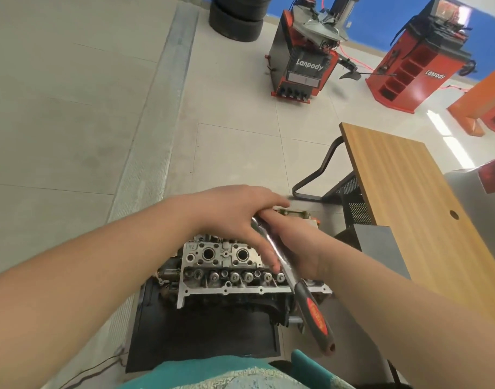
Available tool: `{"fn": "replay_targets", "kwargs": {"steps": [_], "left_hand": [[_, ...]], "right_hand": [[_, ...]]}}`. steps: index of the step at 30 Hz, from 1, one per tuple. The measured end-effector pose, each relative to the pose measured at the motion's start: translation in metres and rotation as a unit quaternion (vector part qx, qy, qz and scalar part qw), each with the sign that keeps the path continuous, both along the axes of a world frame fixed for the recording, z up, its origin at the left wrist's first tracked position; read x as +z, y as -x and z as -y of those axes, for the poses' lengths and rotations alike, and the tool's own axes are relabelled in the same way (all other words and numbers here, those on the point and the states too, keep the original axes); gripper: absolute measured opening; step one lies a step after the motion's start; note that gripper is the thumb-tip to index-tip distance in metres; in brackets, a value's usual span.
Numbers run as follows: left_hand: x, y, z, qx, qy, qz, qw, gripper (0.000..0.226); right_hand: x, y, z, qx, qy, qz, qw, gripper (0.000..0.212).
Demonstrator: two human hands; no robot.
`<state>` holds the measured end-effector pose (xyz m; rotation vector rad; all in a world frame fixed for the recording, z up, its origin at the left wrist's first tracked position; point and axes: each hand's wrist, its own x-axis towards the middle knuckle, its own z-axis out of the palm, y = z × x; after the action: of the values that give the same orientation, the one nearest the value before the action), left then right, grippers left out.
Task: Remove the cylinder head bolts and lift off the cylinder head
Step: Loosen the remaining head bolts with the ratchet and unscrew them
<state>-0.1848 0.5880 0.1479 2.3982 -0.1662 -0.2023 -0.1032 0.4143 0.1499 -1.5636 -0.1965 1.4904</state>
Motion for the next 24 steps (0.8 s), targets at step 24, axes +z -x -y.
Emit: {"fn": "replay_targets", "kwargs": {"steps": [24], "left_hand": [[0.007, 0.026, 0.037, -0.041, -0.319, 0.17, 0.931, 0.063]], "right_hand": [[-0.01, 0.005, 0.112, 0.198, -0.029, -0.184, 0.962, 0.034]]}}
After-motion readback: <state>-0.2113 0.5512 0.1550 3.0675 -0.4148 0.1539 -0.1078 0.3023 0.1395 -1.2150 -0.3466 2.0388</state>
